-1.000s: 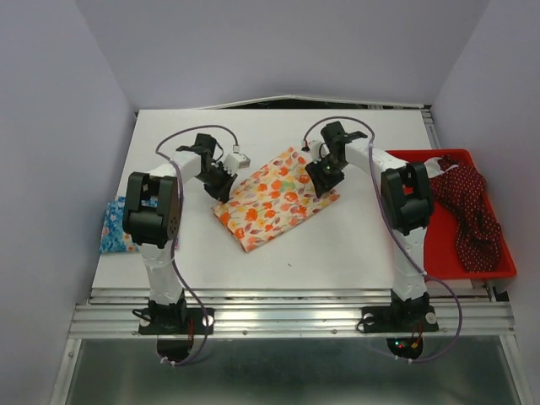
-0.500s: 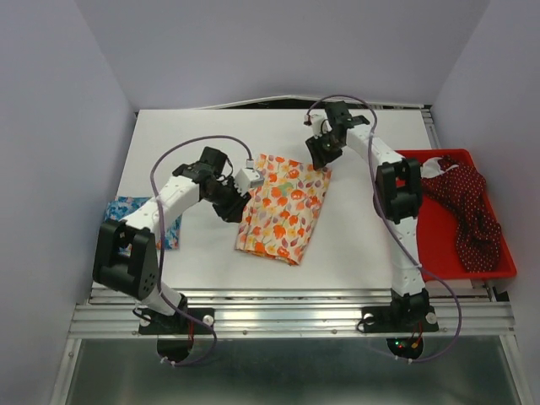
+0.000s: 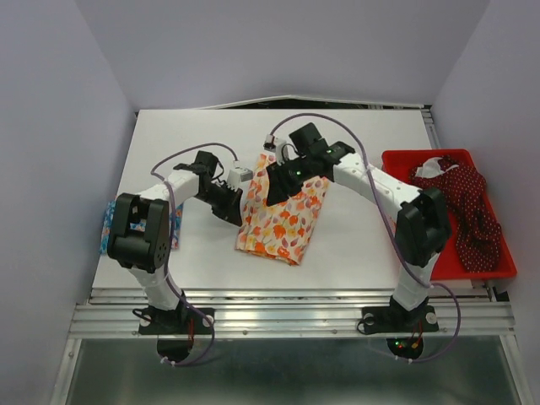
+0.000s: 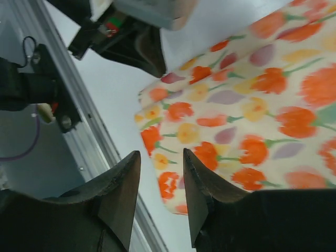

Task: Fold and stack the skirts
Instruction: Fold the skirt

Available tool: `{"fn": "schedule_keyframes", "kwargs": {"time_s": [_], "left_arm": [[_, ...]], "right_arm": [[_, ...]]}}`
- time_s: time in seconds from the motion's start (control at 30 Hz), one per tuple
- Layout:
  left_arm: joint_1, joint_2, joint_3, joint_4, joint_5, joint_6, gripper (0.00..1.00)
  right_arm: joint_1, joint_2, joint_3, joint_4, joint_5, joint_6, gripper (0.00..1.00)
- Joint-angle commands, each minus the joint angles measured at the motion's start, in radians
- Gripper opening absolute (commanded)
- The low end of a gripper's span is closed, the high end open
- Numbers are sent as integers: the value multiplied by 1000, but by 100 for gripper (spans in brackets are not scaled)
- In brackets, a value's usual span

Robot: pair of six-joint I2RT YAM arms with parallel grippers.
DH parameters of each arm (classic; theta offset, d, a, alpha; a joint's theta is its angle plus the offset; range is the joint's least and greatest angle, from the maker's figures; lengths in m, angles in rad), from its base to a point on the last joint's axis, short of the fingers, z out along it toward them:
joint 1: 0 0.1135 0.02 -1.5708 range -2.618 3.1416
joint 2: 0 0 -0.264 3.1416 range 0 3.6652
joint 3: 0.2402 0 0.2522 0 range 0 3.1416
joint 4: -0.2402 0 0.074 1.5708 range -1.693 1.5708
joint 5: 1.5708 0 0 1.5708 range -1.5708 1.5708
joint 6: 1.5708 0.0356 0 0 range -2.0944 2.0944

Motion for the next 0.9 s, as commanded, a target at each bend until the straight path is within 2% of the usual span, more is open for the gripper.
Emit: {"fn": "schedule_keyframes", "kwargs": {"time_s": [0.0,0.13,0.17,0.2,0.23,0.53,0.73,0.87], "left_arm": [[4,37,-36,37,155,-122,0],[12,80,-60,107,146,-178,0],[18,88,-66,116,152,-189,0],[29,111,-85,145,156,-221,0],[30,111,-86,150,153,-224,0],[50,145,-87,180,103,-311,0],[64,157,-98,193,92,-336,0],[70,146,-113,202,95,-336,0]], "right_arm": [[20,68,-68,128,-84,275,43],[67,122,-77,192,-38,471,43],[76,131,-72,188,-9,503,43],[110,193,4,126,91,580,47],[110,208,5,119,92,599,47],[190,248,43,96,282,706,52],[199,318,46,90,290,732,50],[199,360,67,82,305,728,45]]}}
